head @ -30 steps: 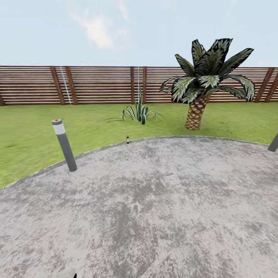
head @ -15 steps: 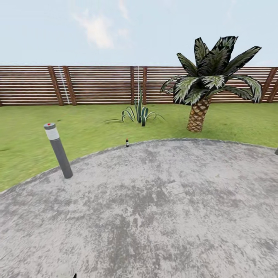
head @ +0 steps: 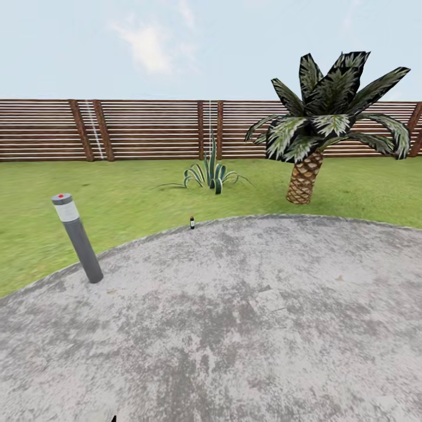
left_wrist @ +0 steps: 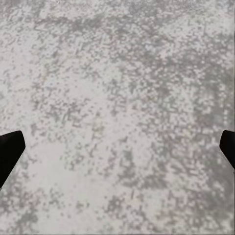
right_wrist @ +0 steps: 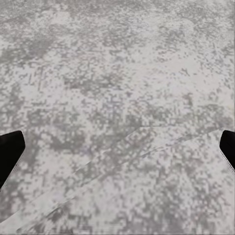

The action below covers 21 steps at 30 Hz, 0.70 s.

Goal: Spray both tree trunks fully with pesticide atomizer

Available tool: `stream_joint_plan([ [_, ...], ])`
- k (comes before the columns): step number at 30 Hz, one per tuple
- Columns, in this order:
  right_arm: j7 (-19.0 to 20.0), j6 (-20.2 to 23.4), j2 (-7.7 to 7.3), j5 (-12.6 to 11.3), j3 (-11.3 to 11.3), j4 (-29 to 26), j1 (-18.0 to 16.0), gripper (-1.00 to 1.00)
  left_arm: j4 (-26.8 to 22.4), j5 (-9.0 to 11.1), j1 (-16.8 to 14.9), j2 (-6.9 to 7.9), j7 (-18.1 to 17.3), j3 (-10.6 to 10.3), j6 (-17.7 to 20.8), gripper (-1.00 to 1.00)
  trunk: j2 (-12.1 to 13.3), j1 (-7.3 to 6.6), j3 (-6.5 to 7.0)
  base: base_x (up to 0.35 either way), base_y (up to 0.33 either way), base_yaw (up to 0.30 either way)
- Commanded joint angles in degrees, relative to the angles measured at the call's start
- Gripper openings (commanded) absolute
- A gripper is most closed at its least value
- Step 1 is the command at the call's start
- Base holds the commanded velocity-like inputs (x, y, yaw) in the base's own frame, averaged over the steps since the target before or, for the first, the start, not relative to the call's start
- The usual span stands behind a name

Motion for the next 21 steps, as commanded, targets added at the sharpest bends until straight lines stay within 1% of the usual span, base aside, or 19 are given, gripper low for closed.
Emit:
stream_joint_plan([
  [1, -0.01, -0.17, -0.01, 0.06, 0.01, 0.05, -0.03, 1.00, 0.05, 0.25, -0.03, 0.00, 0.08, -0.09, -0.19, 1.00, -0.02, 0.03, -0.05, 0.340, 0.000, 0.000],
  [21, -0.01, -0.18, -0.01, 0.05, 0.01, -0.02, -0.03, 1.00, 0.02, 0.25, -0.04, 0.04, 0.08, -0.09, -0.22, 1.00, -0.02, 0.03, -0.05, 0.340, 0.000, 0.000],
])
